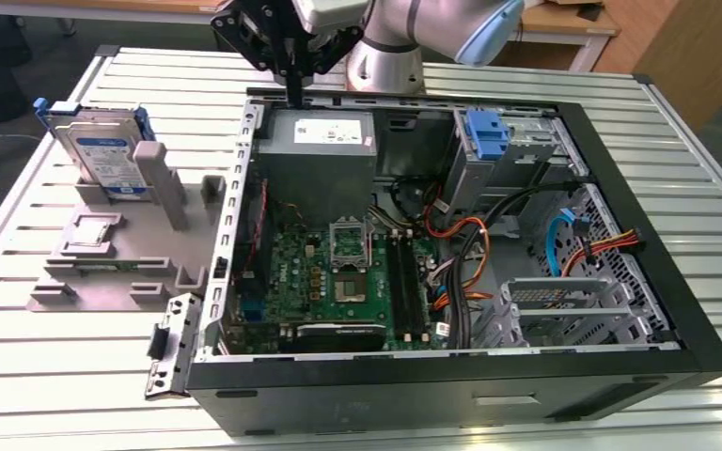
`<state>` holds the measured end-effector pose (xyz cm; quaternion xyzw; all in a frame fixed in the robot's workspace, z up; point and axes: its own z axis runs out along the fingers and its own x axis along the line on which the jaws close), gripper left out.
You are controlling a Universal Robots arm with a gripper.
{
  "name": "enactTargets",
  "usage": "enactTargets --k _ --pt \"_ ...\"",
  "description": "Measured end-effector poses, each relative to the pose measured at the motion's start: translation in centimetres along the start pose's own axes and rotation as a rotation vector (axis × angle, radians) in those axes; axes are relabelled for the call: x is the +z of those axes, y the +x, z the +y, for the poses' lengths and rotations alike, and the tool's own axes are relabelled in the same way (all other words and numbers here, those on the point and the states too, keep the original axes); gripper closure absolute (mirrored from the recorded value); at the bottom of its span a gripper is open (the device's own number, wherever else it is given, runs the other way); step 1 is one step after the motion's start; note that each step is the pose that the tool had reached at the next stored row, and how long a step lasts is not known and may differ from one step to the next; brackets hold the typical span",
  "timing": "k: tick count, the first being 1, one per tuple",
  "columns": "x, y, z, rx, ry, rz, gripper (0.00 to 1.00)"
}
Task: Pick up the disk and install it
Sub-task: 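Reach for the disk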
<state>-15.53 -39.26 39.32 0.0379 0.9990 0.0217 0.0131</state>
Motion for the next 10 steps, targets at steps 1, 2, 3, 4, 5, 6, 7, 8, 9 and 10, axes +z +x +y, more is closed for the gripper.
enactTargets --k 1,2,3,4,5,6,7,8,9,10 --pt "0.00 0.14 -0.01 0.000 0.0000 0.0000 0.90" --pt "0.00 0.26 -0.02 0.000 0.0000 0.0000 0.90" --pt "-0.01 0.41 -0.03 0.000 0.0001 0.0000 0.90" --pt "-0.01 0.54 -0.04 0.000 0.0000 0.0001 0.90" --pt "-0.01 0.67 -0.05 0.000 0.0000 0.0000 0.90" --pt "-0.01 0.81 -0.06 0.000 0.0000 0.0000 0.90" --pt "-0.01 0.93 -0.07 0.000 0.0000 0.0000 0.90" --pt "-0.02 1.06 -0.07 0.000 0.0000 0.0001 0.90" --pt "-0.02 1.20 -0.08 0.000 0.0000 0.0001 0.90" --pt "-0.02 1.35 -0.10 0.000 -0.0001 0.0000 0.90"
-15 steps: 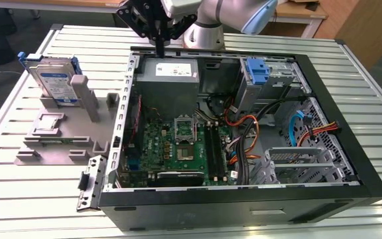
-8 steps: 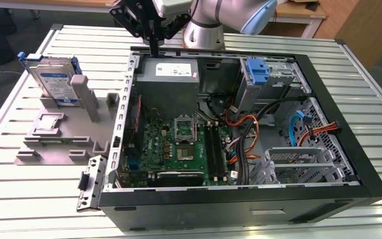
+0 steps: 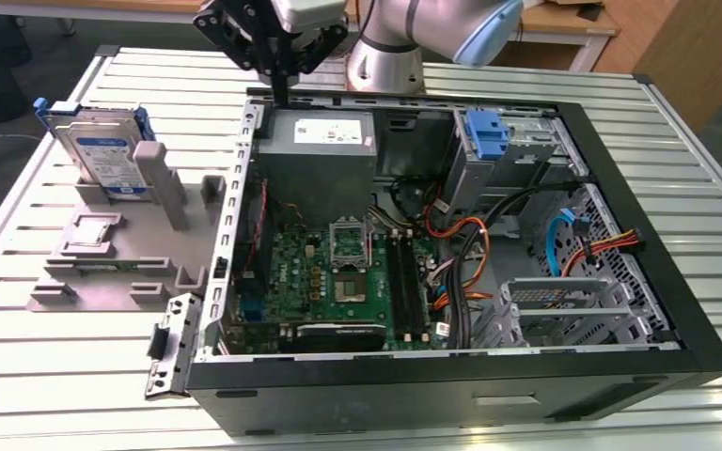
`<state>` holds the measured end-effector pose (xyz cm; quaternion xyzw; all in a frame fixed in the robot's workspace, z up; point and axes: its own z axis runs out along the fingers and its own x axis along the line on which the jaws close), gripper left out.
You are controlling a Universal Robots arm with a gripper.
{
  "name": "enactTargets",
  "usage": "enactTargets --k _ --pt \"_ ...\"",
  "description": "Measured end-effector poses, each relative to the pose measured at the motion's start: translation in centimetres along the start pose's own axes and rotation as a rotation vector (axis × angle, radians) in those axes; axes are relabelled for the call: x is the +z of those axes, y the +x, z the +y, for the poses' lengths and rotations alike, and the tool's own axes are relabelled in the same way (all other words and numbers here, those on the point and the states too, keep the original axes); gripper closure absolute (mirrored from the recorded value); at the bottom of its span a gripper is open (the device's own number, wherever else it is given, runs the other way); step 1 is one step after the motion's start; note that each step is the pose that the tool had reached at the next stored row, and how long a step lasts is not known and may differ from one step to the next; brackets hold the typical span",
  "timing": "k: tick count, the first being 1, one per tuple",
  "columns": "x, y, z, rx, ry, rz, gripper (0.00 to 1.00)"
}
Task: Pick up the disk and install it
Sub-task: 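Reach for the disk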
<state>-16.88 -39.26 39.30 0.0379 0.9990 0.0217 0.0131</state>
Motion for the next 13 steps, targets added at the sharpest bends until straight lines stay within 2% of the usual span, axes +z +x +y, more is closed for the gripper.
enactTargets --k 13 --pt "-0.02 1.58 -0.12 0.000 0.0001 0.0000 0.90"
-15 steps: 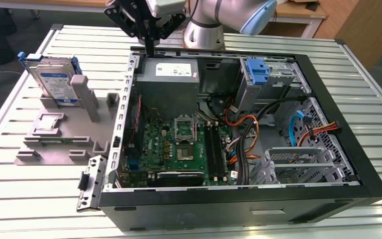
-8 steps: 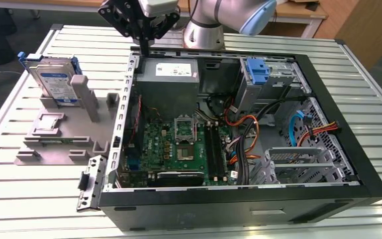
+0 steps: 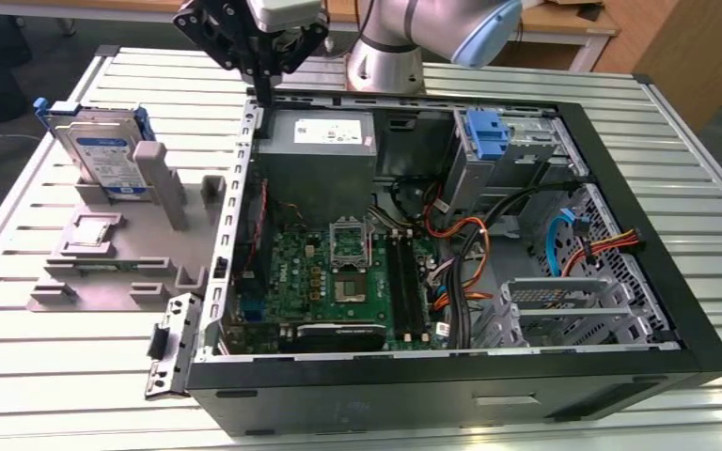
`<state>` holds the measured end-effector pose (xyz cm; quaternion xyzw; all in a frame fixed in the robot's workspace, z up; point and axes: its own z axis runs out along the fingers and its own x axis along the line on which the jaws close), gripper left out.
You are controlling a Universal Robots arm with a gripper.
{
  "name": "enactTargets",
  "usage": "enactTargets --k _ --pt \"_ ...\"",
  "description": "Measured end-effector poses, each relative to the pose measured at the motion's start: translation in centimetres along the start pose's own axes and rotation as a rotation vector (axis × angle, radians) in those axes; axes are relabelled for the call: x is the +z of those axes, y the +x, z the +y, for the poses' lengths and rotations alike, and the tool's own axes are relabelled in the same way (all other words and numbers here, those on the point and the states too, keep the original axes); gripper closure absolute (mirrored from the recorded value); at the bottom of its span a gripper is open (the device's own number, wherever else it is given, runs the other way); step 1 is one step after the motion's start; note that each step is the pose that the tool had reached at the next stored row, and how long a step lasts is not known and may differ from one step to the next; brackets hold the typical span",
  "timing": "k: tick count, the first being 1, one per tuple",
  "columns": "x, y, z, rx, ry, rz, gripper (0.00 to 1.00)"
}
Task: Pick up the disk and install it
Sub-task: 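Reach for the disk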
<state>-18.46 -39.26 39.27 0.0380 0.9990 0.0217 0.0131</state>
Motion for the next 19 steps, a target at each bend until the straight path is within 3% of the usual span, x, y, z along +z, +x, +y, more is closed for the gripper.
enactTargets --k 11,19 --pt "0.01 1.48 -0.03 0.000 -0.0001 -0.0001 0.90" --pt "0.12 2.16 0.66 0.000 0.0000 0.0000 0.90"
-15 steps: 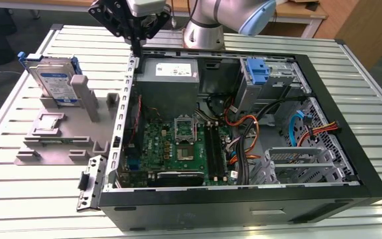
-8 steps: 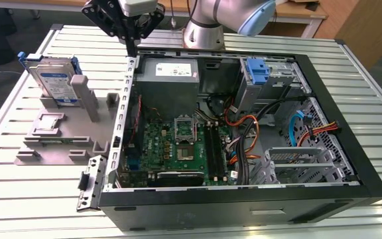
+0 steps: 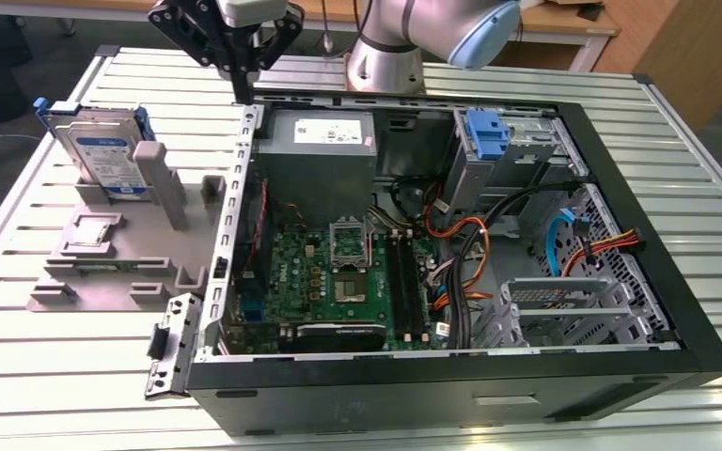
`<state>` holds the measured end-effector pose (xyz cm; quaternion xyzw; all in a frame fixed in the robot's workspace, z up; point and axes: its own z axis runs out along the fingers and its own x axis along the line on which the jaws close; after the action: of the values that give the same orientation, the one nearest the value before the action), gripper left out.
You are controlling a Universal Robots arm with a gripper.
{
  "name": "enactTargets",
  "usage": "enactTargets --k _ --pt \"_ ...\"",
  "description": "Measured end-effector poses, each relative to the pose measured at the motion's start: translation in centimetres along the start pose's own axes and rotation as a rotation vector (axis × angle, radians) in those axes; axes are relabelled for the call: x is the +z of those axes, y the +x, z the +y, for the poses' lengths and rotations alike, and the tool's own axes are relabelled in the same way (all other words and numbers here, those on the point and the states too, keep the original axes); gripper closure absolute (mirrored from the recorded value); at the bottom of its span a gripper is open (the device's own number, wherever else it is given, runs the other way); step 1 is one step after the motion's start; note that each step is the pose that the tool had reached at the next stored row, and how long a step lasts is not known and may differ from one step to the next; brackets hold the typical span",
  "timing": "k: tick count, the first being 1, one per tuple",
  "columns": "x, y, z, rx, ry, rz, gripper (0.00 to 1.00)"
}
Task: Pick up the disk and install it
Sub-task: 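Reach for the disk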
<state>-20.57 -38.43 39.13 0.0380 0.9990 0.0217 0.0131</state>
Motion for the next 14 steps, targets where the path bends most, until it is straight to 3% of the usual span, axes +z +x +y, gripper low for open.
enactTargets --k 6,14 --pt "0.09 0.62 0.51 0.001 -0.0002 -0.0001 0.90" --pt "0.14 1.92 0.55 0.001 -0.0001 0.0000 0.90"
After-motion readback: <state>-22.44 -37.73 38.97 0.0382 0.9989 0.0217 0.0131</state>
